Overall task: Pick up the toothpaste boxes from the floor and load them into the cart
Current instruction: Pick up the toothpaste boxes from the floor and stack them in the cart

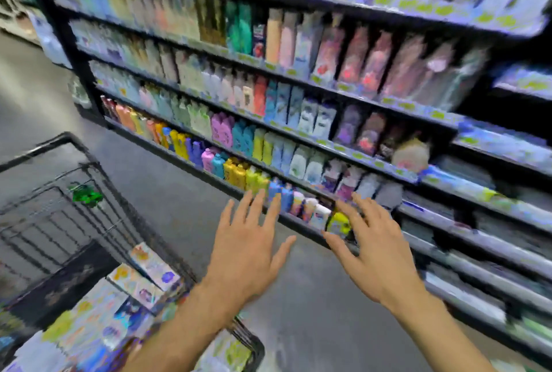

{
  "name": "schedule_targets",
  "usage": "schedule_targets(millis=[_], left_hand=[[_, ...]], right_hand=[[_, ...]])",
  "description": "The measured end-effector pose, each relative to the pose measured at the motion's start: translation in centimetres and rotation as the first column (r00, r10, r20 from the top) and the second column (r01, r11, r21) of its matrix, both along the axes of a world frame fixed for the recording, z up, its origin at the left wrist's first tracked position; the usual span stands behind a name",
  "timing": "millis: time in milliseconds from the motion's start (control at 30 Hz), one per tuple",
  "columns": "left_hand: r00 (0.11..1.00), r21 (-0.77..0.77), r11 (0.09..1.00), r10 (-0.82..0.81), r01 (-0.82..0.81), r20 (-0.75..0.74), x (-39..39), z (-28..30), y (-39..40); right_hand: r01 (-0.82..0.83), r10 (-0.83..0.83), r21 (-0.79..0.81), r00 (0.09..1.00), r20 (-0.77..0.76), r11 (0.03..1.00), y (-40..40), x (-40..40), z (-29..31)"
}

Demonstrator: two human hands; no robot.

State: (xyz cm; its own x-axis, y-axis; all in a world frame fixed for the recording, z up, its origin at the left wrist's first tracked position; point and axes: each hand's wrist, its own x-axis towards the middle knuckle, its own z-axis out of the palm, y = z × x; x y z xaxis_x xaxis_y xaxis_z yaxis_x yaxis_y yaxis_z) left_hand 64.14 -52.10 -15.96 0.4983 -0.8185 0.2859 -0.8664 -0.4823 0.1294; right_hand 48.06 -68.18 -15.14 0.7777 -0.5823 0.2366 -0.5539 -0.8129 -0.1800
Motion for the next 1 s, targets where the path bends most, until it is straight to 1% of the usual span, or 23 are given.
schedule_targets(millis=[100, 167, 300, 433, 567, 700, 900, 1000], left_hand=[[0.983, 0.005, 0.984, -0.181, 0.181, 0.025, -5.8, 1.2, -5.4], [0.959, 0.008, 0.959, -0.282, 0.282, 0.043, -9.9, 1.6, -9.1], [0.879, 0.058, 0.881, -0.473, 0.470, 0.062, -19.6, 1.9, -16.5], [0.792, 0.076, 0.794, -0.607, 0.603, 0.057, -30.2, 1.8, -22.6], [0.705, 0.101, 0.704, -0.708, 0.703, 0.029, -39.7, 1.1, -27.4], [0.601, 0.140, 0.595, -0.799, 0.792, -0.005, -47.2, 0.5, -30.9], [0.472, 0.167, 0.465, -0.882, 0.869, -0.003, -53.9, -0.8, -36.5], [0.420, 0.191, 0.411, -0.908, 0.891, -0.005, -56.4, -1.7, -40.5]], right_hand=[[0.204, -0.204, -0.004, 0.979, 0.025, 0.979, -2.4, -8.8, 0.3], [0.338, -0.338, 0.005, 0.939, 0.064, 0.941, -3.5, -14.6, 0.2], [0.578, -0.578, 0.037, 0.808, 0.114, 0.815, -4.9, -26.8, 0.1], [0.732, -0.731, 0.046, 0.673, 0.113, 0.680, -6.1, -38.3, 0.3], [0.835, -0.840, 0.091, 0.541, 0.044, 0.543, -6.8, -47.7, 0.1], [0.901, -0.909, 0.123, 0.415, 0.034, 0.416, -6.7, -54.4, -0.8], [0.951, -0.960, 0.133, 0.275, 0.047, 0.279, -8.5, -59.9, -2.3], [0.967, -0.981, 0.168, 0.191, 0.018, 0.191, -10.5, -61.6, -3.1]])
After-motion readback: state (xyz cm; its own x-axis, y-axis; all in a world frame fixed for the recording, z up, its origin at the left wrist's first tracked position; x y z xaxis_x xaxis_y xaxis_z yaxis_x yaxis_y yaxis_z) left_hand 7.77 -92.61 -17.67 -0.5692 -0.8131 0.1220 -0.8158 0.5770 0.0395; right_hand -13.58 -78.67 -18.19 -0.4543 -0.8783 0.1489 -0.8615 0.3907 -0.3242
